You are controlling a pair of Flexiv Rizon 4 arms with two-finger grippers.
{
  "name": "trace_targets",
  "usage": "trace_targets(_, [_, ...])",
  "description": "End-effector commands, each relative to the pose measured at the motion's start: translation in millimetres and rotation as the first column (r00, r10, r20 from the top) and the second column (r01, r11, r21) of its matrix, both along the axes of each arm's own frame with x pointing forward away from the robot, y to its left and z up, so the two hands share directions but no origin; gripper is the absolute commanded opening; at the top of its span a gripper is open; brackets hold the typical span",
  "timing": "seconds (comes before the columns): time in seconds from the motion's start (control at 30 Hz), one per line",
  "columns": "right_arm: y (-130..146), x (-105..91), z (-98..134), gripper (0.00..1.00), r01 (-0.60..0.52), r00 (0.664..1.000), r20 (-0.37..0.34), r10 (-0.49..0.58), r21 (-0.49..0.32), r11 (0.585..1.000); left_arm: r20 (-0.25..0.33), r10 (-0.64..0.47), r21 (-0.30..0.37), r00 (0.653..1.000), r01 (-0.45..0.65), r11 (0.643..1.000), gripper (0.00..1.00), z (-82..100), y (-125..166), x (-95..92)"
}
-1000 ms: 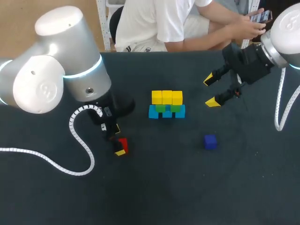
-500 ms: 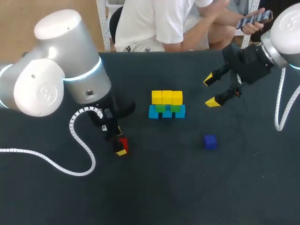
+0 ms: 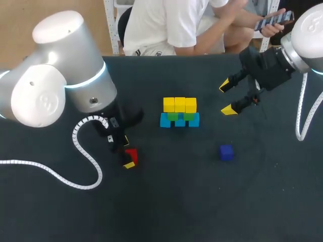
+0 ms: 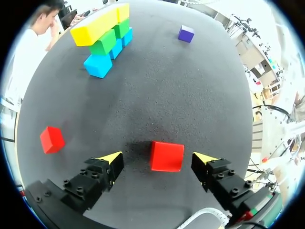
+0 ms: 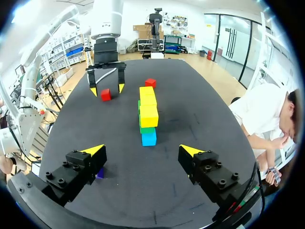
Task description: Place the blue cubes, place green cubes on the blue cubes, place the yellow cubes on the green cubes, then place the red cubes on the yellow cubes, and place purple cube on the red cubes.
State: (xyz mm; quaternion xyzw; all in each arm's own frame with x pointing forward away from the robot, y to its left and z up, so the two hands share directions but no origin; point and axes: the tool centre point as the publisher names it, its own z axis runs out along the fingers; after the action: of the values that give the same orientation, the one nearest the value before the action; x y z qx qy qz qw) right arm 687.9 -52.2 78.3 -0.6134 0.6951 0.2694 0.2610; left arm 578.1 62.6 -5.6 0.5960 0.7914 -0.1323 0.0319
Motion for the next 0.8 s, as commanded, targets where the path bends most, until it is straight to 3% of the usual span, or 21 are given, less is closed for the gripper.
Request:
trace_targets(0.03, [-0.2,-0.5,-0.1,1.00,0.000,1.000,0.002,0.000,0.001,1.000,0.000,-0.003,-0.012,1.000,0.003,1.000,0.89,-3.8,0.2,1.8])
trace_targets(0.17, [-0.2,-0.5,-0.1,1.00,0.000,1.000,0.002,0.000,0.001,1.000,0.004,-0.009,-0.018,1.000,0.009,1.000,0.77,-4.3,-0.6,4.6])
trace_targets(0.23, [-0.2,-0.5,-0.1,1.00,0.000,1.000,0.002,0.000,0.001,1.000,0.006,-0.011,-0.018,1.000,0.012,1.000,0.51,-3.9,-0.7,5.3])
trace_targets(0.3, [-0.2,-0.5,-0.1,1.00,0.000,1.000,0.002,0.000,0.001,1.000,0.007,-0.014,-0.019,1.000,0.014,1.000,0.38,-3.9,-0.6,5.5])
trace_targets(0.33, [-0.2,-0.5,-0.1,1.00,0.000,1.000,0.002,0.000,0.001,1.000,0.007,-0.015,-0.020,1.000,0.016,1.000,0.15,-3.9,-0.6,5.7])
trace_targets(0.37, [-0.2,-0.5,-0.1,1.00,0.000,1.000,0.002,0.000,0.001,1.000,0.006,-0.017,-0.021,1.000,0.017,1.000,0.00,-3.8,-0.6,5.8])
trace_targets(0.57, [-0.2,-0.5,-0.1,1.00,0.000,1.000,0.002,0.000,0.001,1.000,0.006,-0.021,-0.021,1.000,0.021,1.000,0.00,0.9,-2.3,7.5])
trace_targets(0.8, [-0.2,-0.5,-0.1,1.00,0.000,1.000,0.002,0.000,0.001,1.000,0.020,-0.026,-0.001,0.999,0.026,1.000,0.00,24.6,-10.0,17.1])
